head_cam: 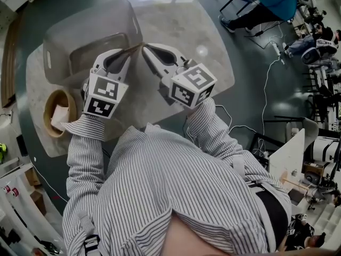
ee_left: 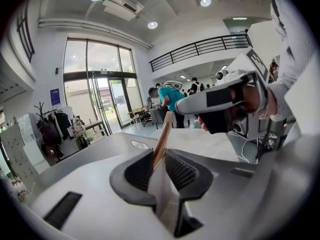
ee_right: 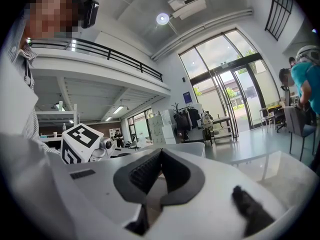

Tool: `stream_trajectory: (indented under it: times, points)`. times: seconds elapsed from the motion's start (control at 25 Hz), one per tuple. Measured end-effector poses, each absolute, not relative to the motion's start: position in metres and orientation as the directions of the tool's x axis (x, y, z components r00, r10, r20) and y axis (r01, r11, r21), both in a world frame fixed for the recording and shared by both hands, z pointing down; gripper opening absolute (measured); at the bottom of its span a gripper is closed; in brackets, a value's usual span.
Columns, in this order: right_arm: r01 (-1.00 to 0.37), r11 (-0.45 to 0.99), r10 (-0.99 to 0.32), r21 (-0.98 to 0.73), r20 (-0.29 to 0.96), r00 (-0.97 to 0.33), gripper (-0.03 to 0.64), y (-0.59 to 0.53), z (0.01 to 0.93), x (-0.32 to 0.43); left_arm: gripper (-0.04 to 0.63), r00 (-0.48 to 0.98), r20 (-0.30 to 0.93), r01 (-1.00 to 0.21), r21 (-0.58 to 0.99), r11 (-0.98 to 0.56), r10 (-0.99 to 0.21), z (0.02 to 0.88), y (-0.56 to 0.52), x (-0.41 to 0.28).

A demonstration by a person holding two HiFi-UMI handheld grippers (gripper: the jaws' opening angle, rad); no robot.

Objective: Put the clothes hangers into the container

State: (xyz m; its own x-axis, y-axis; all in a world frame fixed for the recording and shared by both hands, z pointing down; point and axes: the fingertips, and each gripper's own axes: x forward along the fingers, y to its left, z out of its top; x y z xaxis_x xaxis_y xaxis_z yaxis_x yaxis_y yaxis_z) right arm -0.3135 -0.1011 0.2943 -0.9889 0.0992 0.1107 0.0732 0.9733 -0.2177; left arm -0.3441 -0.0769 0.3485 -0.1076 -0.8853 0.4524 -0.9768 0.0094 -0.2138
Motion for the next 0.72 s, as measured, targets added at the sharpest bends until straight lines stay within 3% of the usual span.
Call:
stream_trajectory:
  times: [0.72]
  points:
    - [0.112, 0.970, 0.138, -0.217, 0.106, -0.985, 0.015, -0.069, 0.290, -0.324, 0.063, -0.139, 0.322, -0.989, -0.093, 0.114, -0.936, 0.311, -0.029, -0.343]
